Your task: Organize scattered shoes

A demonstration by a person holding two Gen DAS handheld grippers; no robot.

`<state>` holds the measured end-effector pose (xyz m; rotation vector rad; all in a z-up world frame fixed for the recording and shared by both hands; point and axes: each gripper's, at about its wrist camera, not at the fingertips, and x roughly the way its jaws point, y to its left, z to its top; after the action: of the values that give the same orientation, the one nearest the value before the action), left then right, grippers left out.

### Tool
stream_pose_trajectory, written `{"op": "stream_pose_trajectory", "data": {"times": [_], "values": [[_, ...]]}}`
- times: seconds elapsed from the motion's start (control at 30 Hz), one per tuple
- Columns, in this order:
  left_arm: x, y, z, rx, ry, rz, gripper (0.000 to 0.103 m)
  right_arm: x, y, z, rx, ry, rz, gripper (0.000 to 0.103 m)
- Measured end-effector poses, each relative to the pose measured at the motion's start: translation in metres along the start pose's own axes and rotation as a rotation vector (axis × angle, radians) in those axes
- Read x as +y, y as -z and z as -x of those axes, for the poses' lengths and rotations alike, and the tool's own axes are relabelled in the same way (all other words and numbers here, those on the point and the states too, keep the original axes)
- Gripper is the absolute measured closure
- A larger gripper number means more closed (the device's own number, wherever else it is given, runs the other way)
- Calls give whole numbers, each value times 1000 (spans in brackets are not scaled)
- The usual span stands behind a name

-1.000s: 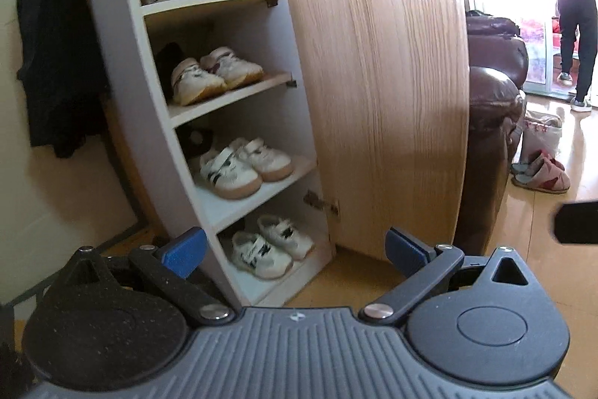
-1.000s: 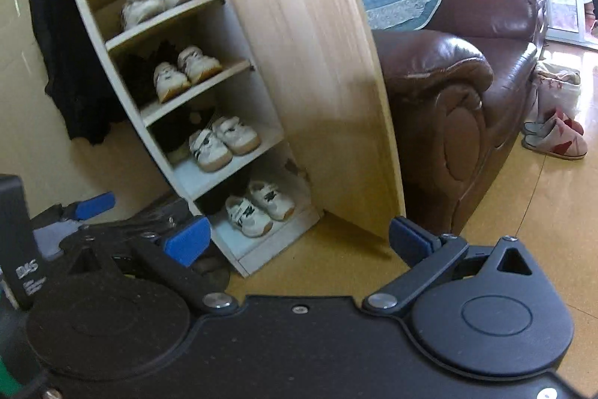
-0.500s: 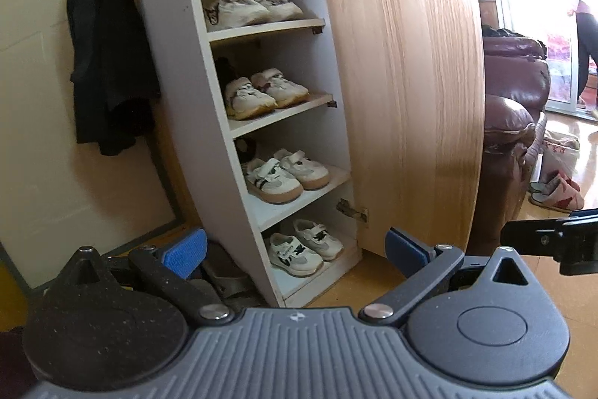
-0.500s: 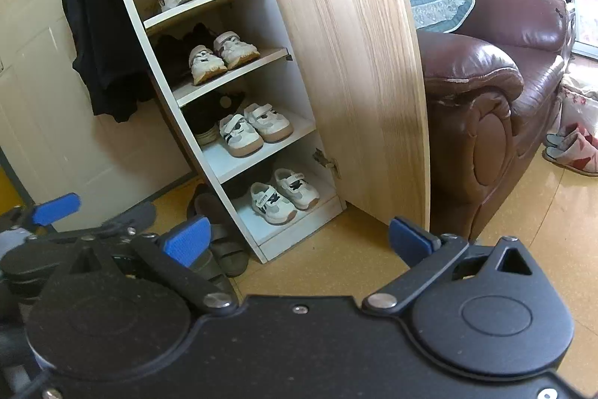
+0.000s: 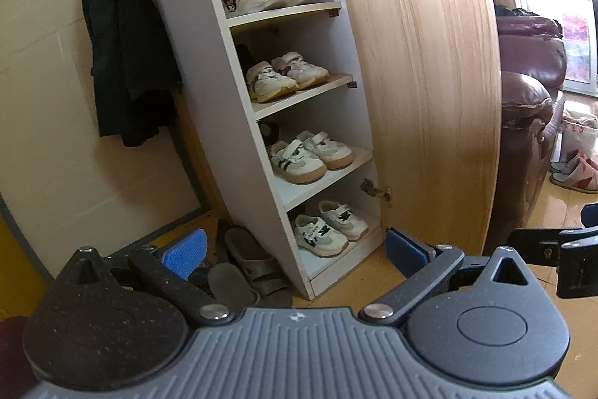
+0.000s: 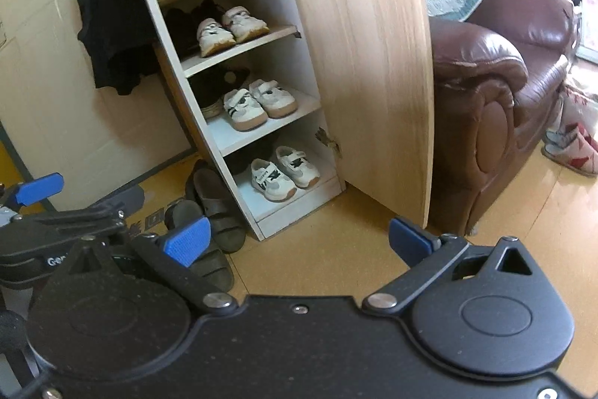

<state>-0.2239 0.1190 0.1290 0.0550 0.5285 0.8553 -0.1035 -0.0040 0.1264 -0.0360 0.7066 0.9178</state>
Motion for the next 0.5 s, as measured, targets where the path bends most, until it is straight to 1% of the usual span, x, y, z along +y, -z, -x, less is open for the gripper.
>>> {"op": "stream_pose_trajectory", "data": {"times": [0.5], "values": [[12,3,3,-11,-24,22,1,19,-2,-5,-6,-36,33,0]]}}
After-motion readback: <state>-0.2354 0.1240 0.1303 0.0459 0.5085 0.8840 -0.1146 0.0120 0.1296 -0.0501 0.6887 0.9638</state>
